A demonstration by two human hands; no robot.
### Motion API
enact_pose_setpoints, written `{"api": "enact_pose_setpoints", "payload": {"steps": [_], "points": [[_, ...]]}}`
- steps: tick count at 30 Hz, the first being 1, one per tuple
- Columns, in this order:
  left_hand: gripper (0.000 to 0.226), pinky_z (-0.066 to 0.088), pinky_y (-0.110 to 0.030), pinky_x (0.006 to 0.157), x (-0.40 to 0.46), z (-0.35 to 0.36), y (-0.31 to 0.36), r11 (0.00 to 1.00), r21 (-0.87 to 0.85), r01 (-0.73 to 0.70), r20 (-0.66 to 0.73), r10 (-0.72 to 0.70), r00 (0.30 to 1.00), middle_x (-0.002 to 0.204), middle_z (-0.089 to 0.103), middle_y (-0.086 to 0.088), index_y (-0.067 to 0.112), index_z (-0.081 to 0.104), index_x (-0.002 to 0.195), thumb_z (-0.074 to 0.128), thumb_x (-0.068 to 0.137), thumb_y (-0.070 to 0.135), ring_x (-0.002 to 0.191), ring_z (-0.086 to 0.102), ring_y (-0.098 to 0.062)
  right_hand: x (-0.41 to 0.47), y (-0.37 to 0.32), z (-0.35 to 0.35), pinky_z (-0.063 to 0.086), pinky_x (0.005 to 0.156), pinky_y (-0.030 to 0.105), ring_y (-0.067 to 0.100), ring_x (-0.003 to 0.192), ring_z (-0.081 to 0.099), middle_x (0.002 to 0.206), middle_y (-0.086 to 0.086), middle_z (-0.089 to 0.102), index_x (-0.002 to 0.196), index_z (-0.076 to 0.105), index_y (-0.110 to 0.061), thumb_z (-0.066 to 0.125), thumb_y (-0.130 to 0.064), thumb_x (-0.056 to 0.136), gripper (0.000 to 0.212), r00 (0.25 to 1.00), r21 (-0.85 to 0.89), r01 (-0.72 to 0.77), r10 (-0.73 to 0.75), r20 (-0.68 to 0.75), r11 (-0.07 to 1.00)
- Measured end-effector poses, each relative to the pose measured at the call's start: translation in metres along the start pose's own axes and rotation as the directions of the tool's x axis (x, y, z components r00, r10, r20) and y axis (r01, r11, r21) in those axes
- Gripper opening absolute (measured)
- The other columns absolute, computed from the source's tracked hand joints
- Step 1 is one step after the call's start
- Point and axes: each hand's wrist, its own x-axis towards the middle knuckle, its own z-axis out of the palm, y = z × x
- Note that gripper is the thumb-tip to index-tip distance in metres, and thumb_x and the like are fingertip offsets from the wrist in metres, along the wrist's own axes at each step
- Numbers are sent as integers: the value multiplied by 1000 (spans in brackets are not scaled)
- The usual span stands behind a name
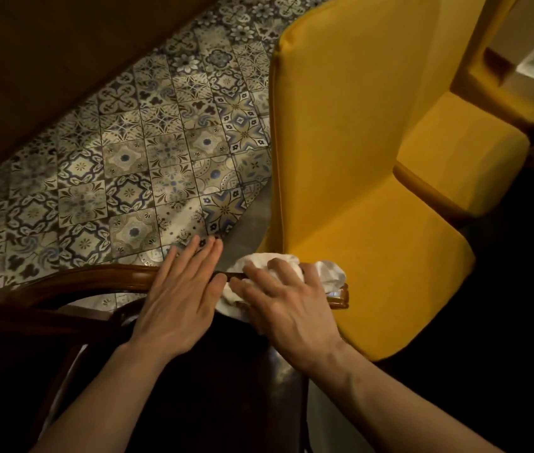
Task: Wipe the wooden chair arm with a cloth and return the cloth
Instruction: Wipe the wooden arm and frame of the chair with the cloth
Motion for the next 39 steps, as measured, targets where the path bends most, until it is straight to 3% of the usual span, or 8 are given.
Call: {"api": "enact_pose_setpoints", "payload": {"steps": [10,15,23,27,31,36,39], "points": [[63,-11,-36,124,-1,1,1,1000,1,16,-21,-16,1000,165,1,16,29,-1,158,0,99,52,151,-14,-1,-49,60,-18,44,83,51,31,120,56,147,-6,55,135,58,-34,64,-38,92,44,999,34,-51,51,18,998],[63,-10,-38,124,0,4,2,999,29,38,-32,-37,999,166,-1,15,29,-2,158,-3,100,52,151,-15,-2,-65,75,-16,44,82,49,27,123,54,151,-5,51,136,59,-35,52,-41,99,38,989,181,-148,150,-1,972],[64,-5,-41,125,0,6,4,998,51,41,-50,-38,998,167,4,12,26,1,159,-2,100,51,152,-10,-5,-37,56,-12,43,79,47,30,110,57,148,-1,55,135,60,-32,50,-37,99,37,978,153,-203,209,-24,967],[65,-1,-43,125,0,5,5,999,24,29,-55,-28,998,166,13,9,23,10,159,2,100,50,153,-1,-8,5,23,-11,40,88,46,30,119,52,153,-2,49,142,53,-34,59,-33,93,50,988,114,-148,141,70,982],[67,-1,-42,125,1,4,6,1000,14,28,-48,-27,998,166,11,10,24,9,159,-3,99,51,153,-3,-6,23,3,-8,40,87,47,32,118,51,150,3,51,145,49,-28,53,-31,94,51,989,114,-135,127,76,984],[67,-1,-42,125,0,3,5,1000,14,25,-41,-24,999,166,12,10,23,10,159,-1,99,53,153,-2,-7,22,9,-10,41,97,51,35,133,38,160,10,33,154,31,-30,42,-40,102,54,991,179,-117,104,86,977],[70,-5,-41,125,0,2,4,999,24,35,-19,-35,999,166,8,13,26,5,159,-5,97,57,153,-6,-5,18,15,-17,39,104,52,34,143,28,162,10,26,154,24,-23,44,-45,98,64,989,248,-133,113,92,960]]}}
